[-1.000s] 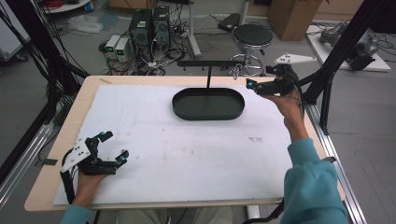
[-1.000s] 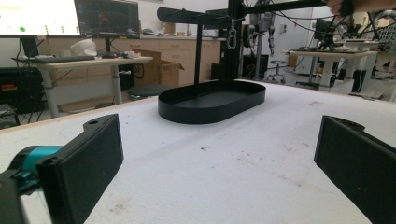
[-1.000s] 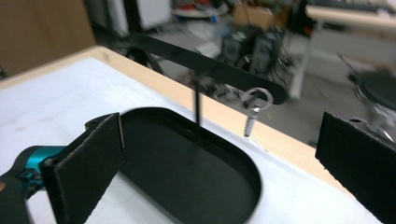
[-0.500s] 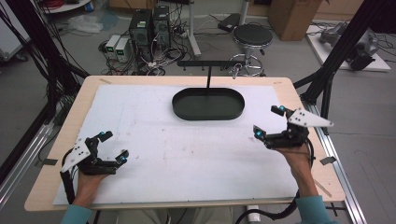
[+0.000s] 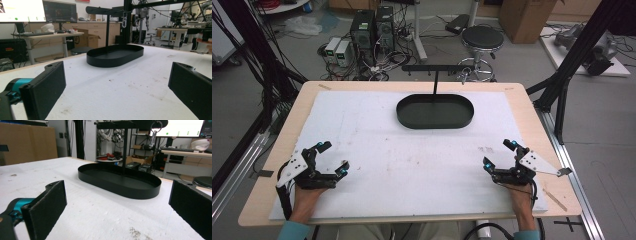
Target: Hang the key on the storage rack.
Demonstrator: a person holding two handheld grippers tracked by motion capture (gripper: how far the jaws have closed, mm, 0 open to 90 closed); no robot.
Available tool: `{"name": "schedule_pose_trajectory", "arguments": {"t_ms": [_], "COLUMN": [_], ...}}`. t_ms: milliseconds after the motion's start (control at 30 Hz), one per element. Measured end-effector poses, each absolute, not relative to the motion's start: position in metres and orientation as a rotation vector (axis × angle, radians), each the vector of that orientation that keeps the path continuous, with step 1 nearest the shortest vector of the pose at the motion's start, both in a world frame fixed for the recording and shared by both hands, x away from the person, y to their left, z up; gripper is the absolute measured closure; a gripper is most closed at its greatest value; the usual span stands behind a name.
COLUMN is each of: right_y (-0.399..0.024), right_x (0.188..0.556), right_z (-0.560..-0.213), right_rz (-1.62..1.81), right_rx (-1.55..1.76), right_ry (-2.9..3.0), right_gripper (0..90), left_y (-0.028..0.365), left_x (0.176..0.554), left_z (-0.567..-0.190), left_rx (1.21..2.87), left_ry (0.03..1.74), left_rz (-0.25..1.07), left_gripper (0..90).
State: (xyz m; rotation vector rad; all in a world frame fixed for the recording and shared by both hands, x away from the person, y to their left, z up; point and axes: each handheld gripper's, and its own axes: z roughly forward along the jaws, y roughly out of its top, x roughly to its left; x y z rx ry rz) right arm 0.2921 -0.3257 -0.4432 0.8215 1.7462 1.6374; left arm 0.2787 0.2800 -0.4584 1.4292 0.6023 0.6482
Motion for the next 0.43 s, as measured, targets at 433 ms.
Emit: {"name": "schedule_pose_trajectory", "arguments": {"t_ms": [433], "right_y": [-0.321], "right_x": [0.293], "right_z": [-0.456], "right_rz": [1.59], "right_rx": [0.819], "right_ry": [1.736], "right_gripper": [0.6], "left_y": [0.28], "left_x": [0.278], "left_z": [-0.459], "left_rx": [1.426], "left_ry": [0.601], "left_rz": [0.65], "left_gripper": [1.7]}}
